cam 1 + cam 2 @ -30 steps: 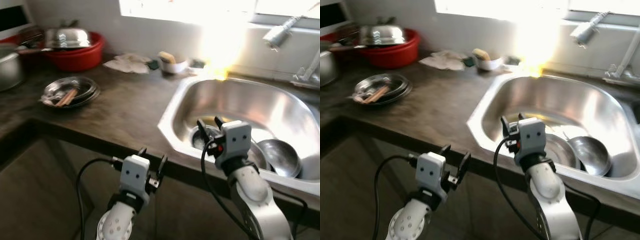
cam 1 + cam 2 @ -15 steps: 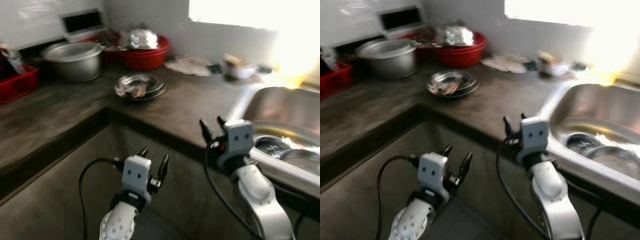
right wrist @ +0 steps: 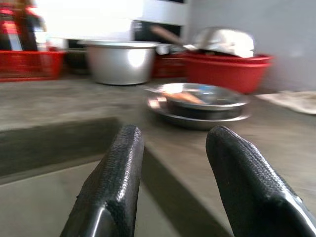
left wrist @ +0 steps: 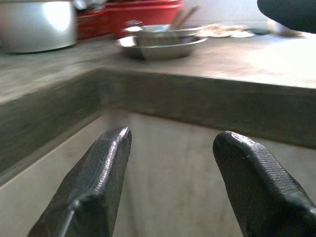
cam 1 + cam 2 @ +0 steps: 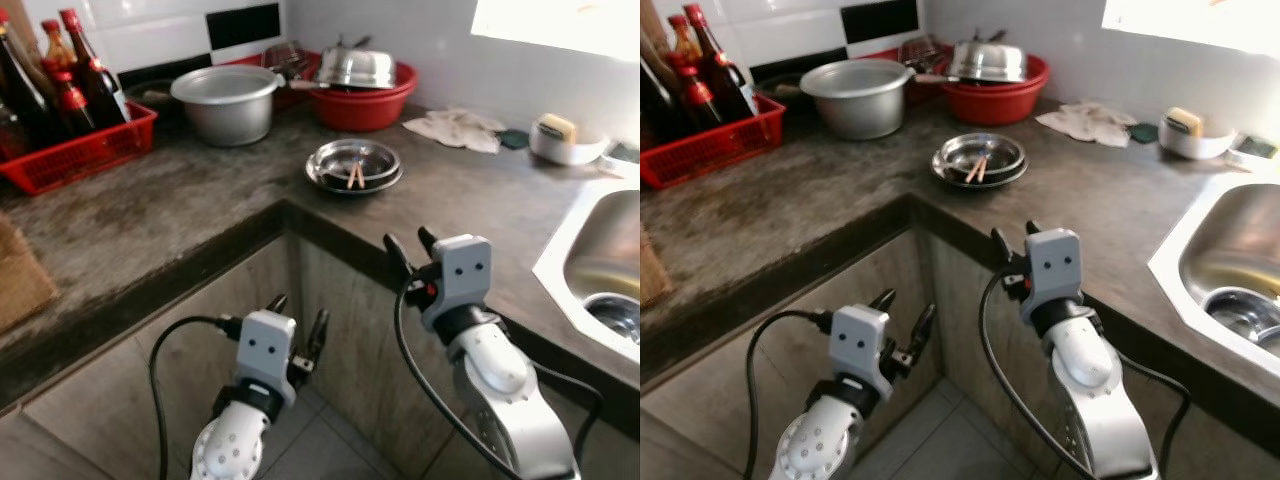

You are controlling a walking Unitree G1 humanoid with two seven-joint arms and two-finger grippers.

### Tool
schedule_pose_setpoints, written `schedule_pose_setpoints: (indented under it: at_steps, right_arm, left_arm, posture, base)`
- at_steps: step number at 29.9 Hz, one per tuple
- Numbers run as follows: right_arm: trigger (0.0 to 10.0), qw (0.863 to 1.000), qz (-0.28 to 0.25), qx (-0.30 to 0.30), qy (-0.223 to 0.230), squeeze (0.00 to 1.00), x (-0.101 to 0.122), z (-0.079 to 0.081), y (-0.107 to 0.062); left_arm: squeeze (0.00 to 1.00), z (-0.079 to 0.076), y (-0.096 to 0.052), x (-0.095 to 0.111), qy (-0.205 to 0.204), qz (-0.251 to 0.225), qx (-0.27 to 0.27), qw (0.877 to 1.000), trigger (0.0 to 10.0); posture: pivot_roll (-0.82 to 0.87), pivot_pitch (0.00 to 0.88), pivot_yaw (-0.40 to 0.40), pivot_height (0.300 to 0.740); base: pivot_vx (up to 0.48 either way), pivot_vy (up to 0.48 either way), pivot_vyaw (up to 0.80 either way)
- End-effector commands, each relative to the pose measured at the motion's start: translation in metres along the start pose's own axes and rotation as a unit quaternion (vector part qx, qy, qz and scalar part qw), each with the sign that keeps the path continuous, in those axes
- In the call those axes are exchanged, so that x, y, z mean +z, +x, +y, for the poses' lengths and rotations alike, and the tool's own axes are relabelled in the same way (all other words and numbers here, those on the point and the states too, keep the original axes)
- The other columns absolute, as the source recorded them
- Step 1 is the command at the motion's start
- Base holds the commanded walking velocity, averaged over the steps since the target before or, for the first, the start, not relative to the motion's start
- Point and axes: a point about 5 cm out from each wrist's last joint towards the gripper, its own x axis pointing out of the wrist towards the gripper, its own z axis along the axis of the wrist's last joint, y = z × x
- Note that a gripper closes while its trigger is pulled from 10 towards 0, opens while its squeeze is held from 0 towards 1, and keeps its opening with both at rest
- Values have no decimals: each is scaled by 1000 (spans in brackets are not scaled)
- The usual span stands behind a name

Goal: Kitchen organization

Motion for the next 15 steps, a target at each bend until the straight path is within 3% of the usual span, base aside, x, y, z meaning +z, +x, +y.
schedule_pose_setpoints:
  at_steps: [1, 4, 15]
  right_arm:
    - [10000, 1000, 7, 4, 6, 0, -2, 2, 2]
    - [10000, 1000, 10, 4, 2, 0, -2, 1, 3]
    - [10000, 1000, -4, -6, -5, 0, 2, -5, 10]
  left_arm:
    - [0, 1, 0, -1, 9, 7, 5, 1000, 10000]
    - [0, 1, 0, -1, 18, 7, 6, 1000, 10000]
    - [0, 2, 0, -1, 14, 5, 8, 1000, 10000]
  posture:
    - [33, 64, -18, 740]
    - [33, 66, -19, 740]
    - [38, 69, -20, 740]
  base:
    - [0, 0, 0]
    - [180, 0, 0]
    - [371, 0, 0]
